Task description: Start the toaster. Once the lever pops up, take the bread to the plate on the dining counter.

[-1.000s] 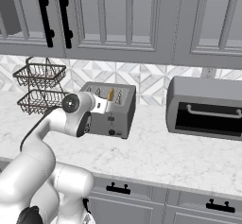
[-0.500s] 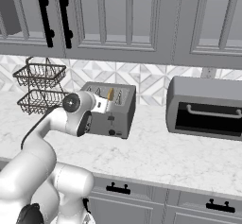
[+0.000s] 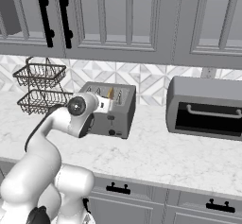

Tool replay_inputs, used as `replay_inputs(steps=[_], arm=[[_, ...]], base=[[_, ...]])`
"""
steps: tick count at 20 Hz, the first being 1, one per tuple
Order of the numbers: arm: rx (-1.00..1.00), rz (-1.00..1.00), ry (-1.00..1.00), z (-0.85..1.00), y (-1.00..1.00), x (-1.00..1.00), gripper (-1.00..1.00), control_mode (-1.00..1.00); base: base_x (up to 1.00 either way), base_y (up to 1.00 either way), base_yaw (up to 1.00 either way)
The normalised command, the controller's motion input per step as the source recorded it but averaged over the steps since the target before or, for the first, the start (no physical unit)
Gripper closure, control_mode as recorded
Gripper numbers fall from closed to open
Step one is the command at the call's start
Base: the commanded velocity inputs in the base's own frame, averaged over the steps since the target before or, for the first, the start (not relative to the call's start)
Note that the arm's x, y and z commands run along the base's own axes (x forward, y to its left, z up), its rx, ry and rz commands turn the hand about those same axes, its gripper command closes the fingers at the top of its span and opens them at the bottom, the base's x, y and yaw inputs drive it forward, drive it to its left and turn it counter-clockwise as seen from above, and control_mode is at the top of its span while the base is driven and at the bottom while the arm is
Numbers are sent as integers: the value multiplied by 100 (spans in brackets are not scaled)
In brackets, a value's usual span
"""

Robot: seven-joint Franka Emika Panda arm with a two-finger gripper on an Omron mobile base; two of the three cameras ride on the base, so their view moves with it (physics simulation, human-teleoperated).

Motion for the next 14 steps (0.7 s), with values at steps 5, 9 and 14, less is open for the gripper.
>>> replay_inputs(steps=[5, 9, 14], arm=[[0, 7, -11, 0, 0, 0, -100, -100], [0, 3, -5, -1, -3, 0, -100, -100], [0, 0, 0, 0, 0, 8, -100, -100]], base=[[0, 0, 0], [0, 0, 0], [0, 0, 0]])
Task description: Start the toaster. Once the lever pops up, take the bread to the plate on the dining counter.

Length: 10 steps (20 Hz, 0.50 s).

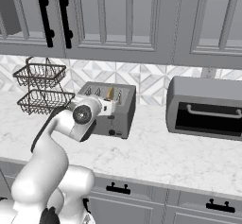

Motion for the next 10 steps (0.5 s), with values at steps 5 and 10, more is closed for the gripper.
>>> replay_inputs(steps=[5, 10], arm=[[0, 0, 0, 0, -2, 18, -100, -100], [0, 0, 0, -1, -6, 25, -100, -100]], base=[[0, 0, 0], [0, 0, 0]])
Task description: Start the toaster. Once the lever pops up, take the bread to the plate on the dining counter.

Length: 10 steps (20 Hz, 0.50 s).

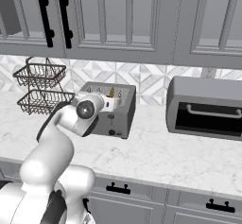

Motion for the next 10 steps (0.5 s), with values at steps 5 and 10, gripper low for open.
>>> replay_inputs(steps=[5, 10], arm=[[0, 0, 0, -3, -2, 29, -100, -100], [0, 0, 0, -19, 0, 20, -100, -100]], base=[[0, 0, 0], [0, 0, 0]])
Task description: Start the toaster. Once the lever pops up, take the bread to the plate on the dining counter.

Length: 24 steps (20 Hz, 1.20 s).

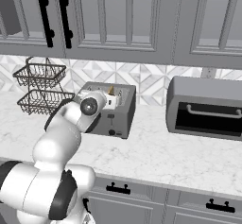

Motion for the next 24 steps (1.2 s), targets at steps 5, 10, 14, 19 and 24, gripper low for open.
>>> replay_inputs(steps=[5, 10, 14, 19, 24], arm=[[0, 0, 0, -19, 0, 27, -100, -100], [0, 0, 0, -5, -3, 18, -100, -100], [0, 0, 0, -10, -2, 18, -100, -100], [0, 0, 0, -9, 0, 23, -100, -100], [0, 0, 0, -14, 0, 17, -100, -100]], base=[[0, 0, 0], [0, 0, 0], [0, 0, 0], [0, 0, 0], [0, 0, 0]])
